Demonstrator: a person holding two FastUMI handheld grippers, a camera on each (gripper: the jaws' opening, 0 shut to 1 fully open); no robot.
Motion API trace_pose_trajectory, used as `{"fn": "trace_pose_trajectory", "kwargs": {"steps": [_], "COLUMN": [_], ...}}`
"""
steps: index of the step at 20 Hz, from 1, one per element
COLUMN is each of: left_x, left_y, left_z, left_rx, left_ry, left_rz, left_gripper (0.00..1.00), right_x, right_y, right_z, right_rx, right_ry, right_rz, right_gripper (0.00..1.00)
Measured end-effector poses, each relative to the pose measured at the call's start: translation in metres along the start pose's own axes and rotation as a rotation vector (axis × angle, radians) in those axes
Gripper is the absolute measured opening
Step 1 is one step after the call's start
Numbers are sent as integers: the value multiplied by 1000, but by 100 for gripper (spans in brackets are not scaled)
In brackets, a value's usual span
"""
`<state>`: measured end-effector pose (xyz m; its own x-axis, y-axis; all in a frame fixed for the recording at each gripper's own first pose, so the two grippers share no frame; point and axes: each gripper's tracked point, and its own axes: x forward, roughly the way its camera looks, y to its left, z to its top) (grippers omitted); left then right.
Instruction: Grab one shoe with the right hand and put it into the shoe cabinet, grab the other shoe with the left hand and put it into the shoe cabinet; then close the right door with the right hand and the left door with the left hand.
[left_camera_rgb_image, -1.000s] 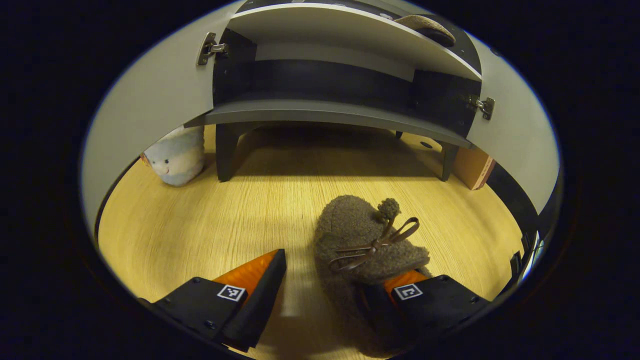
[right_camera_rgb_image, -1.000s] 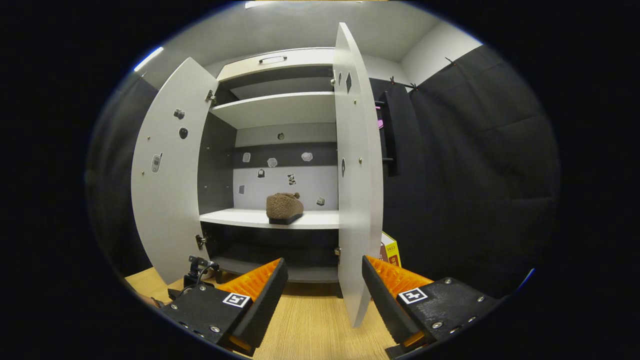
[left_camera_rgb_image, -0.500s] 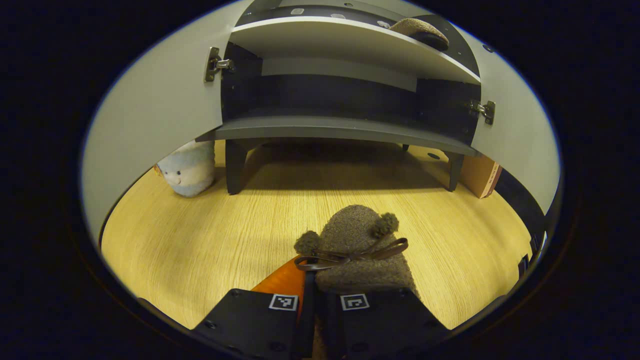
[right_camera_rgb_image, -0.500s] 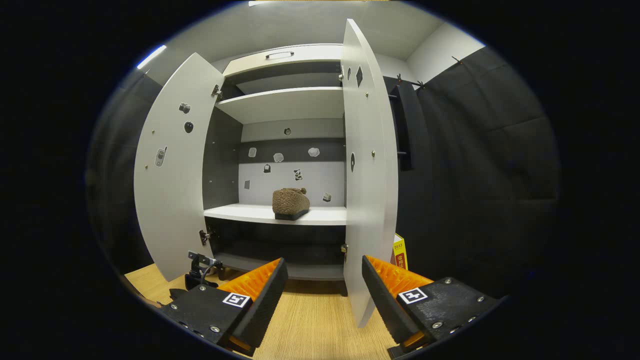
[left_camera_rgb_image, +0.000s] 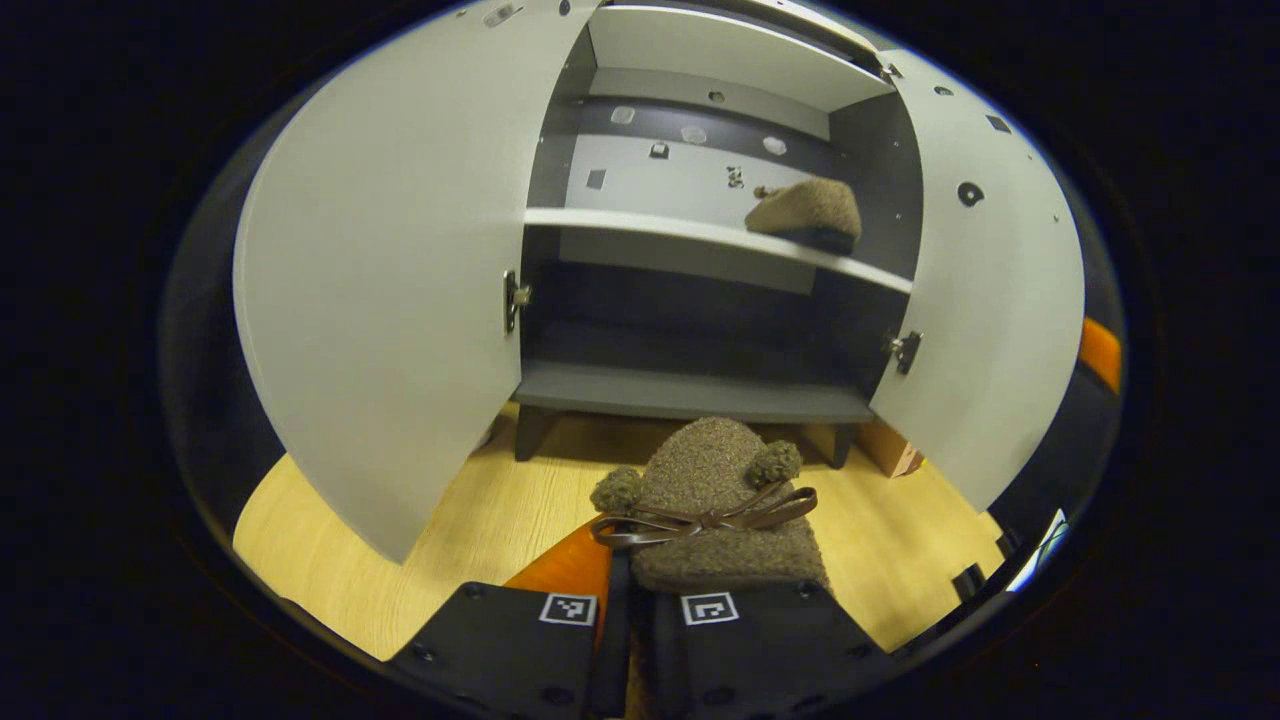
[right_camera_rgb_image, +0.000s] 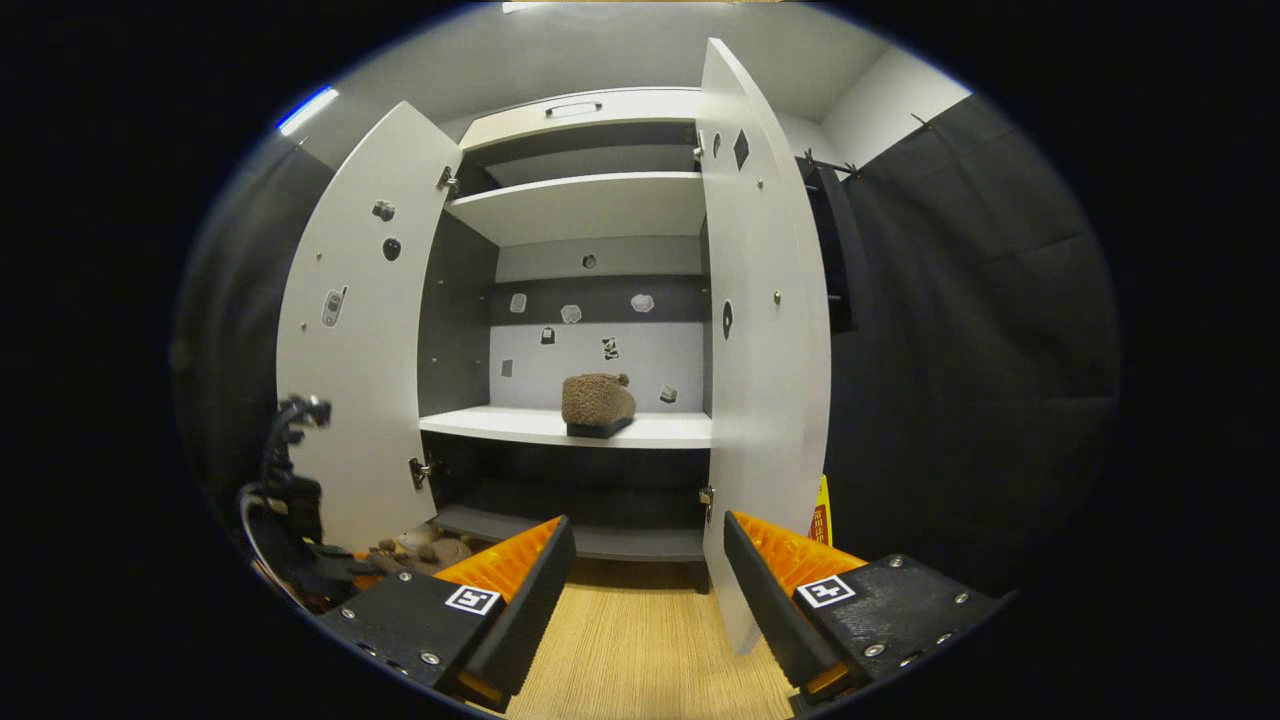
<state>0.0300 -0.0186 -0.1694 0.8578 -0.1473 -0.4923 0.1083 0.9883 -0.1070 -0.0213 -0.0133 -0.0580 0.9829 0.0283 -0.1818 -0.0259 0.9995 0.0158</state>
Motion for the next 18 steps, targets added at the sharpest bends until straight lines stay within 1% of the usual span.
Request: {"fn": "trace_pose_trajectory", "kwargs": {"steps": [1,3,4,7,9,11,13,15,16,18], "left_x": [-6,-9,-7,20,48,81,118,160,182,217], "left_y": [-3,-2,-6,-18,-17,-15,-16,-11,-7,-7], "left_z": [29,86,113,178,217,242,258,277,283,289], "left_rx": [23,62,63,2,-10,-19,-33,-7,3,22], "left_ry": [-35,-94,-112,-128,-147,-140,-101,-83,-72,-40], "left_rz": [2,52,51,12,10,26,27,52,69,79], "left_gripper": [17,16,17,17,17,17,17,17,17,17], "right_x": [0,-2,-3,-8,-11,-14,-13,-15,-16,-16], "right_y": [2,4,4,0,-9,-15,-23,-26,-28,-35], "right_z": [0,0,0,0,-2,-3,-2,-3,-2,1], "right_rx": [2,10,16,25,15,20,32,34,34,36], "right_ry": [2,4,3,-1,1,10,9,12,13,12], "right_rz": [4,7,5,-10,-32,-47,-61,-76,-84,-97], "right_gripper": [92,92,92,92,92,92,92,92,92,92]}}
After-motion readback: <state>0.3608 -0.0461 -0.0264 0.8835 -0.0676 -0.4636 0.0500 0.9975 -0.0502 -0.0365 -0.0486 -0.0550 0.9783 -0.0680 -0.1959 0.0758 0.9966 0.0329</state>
